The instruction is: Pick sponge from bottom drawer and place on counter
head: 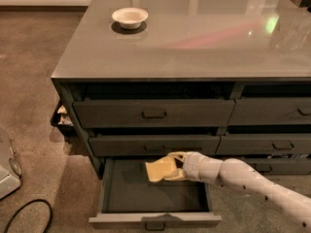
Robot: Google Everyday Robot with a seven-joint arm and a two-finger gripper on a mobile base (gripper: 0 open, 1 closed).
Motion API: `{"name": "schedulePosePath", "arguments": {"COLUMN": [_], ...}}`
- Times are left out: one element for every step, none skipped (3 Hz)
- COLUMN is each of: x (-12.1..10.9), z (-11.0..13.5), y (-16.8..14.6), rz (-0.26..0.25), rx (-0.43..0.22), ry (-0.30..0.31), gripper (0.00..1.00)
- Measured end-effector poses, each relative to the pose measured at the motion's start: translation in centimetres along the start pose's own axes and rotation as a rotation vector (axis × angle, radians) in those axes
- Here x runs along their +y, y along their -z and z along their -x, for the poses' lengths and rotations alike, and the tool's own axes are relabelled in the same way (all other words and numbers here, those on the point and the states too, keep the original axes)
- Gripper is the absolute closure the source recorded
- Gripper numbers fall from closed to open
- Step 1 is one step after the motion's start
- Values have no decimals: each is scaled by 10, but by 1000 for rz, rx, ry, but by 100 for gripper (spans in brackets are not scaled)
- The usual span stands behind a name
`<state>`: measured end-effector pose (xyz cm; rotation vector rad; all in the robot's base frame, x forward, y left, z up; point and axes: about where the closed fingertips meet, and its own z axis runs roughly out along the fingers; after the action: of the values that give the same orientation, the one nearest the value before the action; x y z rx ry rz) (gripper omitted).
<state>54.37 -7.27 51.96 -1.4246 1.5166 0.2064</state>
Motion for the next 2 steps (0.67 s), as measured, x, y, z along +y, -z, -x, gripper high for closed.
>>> {"name": "schedulePosePath", "arguments": {"x": [-16, -30], "z": [14, 13], "y": [2, 3], "rz": [-107, -159], "rx": [-32, -19], "ry": [26, 24], "gripper": [100, 100]}}
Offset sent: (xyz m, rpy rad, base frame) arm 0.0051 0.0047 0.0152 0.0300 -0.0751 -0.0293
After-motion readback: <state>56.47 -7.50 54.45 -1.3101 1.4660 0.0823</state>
